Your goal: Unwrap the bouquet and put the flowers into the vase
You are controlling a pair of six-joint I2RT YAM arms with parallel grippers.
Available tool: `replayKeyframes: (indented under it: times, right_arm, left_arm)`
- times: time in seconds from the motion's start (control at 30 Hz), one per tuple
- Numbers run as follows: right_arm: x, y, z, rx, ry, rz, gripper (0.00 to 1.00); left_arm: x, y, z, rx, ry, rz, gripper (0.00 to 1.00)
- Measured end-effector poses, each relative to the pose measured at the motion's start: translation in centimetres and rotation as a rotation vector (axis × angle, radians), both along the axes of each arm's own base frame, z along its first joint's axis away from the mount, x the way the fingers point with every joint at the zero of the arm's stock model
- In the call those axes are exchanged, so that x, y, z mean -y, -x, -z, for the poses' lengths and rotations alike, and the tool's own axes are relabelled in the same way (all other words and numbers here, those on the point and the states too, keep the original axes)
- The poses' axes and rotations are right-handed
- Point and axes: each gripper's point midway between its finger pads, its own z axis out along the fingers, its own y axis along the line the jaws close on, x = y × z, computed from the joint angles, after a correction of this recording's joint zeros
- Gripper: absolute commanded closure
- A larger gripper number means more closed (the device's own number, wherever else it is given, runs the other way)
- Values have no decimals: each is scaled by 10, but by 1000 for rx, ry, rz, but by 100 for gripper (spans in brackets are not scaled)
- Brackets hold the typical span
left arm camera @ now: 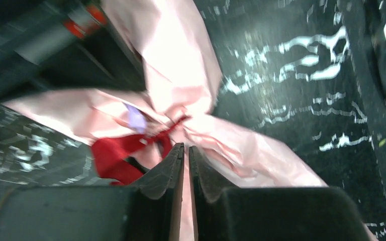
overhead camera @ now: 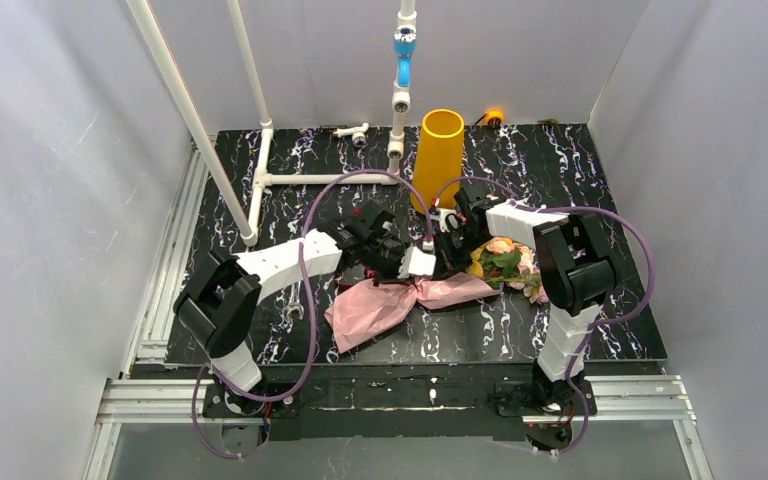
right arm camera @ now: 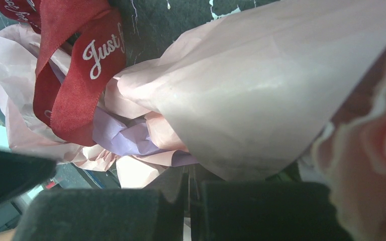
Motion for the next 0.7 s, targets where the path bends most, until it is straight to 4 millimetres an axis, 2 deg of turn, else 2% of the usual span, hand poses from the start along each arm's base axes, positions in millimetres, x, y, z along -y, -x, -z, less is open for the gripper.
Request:
replayKeyframes:
  times: [0.17, 0.23, 0.33, 0.5, 0.6, 0.7]
  right_arm:
    - [0, 0, 0, -2, -2, 0, 99]
    - [-1, 1, 0, -8, -8, -2, 99]
    - [-1, 1, 0, -9, -10, -2, 99]
    - [-2, 2, 0, -11, -13, -3, 99]
    - [-6, 4, -2, -23, -35, -9, 99]
    - [-6, 5, -3, -24, -41, -10, 99]
  left_arm:
    - [-29, 7, 57, -12, -177, -5, 95]
    - [-32, 7, 65, -3, -193, 3, 95]
    - [-33, 3, 66, 21, -215, -1, 93]
    - [-36, 2, 64, 48, -233, 14, 81]
    - [-46, 3, 53, 19, -215, -6, 81]
    - [-54, 3, 31, -10, -176, -47, 83]
